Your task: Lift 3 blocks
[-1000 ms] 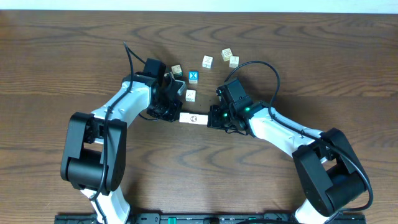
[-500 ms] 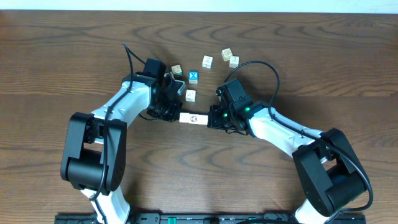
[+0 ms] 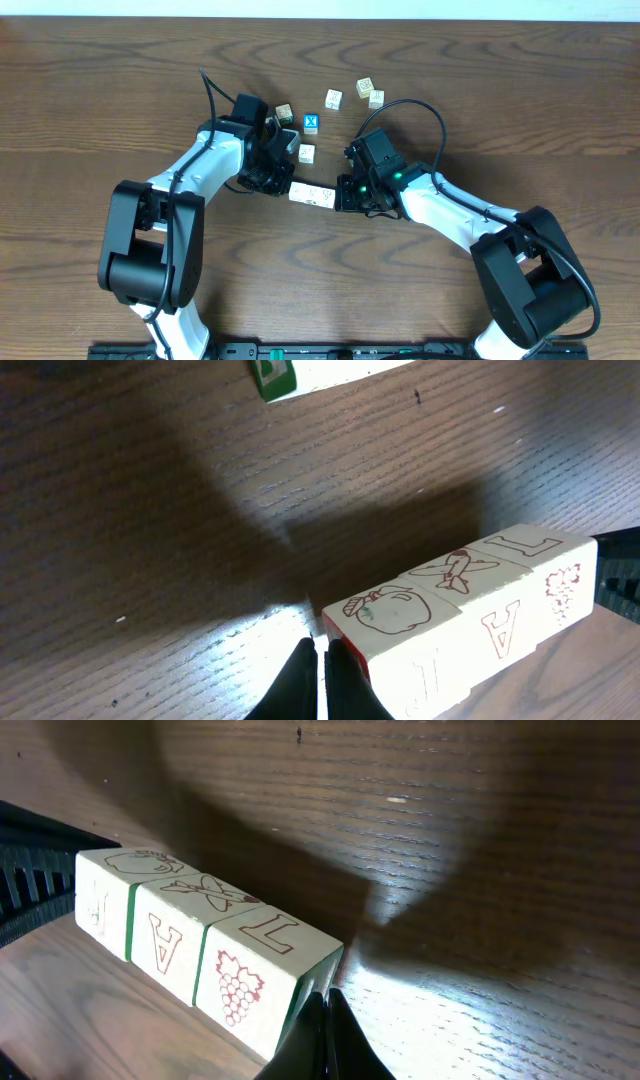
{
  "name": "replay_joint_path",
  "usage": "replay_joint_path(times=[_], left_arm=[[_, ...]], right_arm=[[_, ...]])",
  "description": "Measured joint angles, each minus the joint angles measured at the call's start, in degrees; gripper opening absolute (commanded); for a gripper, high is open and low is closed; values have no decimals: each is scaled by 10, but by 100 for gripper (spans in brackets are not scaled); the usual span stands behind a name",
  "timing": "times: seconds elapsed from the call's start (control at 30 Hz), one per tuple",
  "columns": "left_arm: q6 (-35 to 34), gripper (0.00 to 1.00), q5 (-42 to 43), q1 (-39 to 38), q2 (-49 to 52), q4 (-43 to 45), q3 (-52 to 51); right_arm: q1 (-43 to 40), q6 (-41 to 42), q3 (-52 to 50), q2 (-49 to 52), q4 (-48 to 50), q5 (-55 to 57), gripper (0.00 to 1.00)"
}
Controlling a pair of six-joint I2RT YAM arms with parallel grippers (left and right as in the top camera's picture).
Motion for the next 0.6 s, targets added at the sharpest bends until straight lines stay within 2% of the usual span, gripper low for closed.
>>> replay_joint_path(times=[0.6], left_arm=[[0, 7, 0, 0, 0, 0, 0]], right_arm=[[0, 11, 0, 0, 1, 0, 1]])
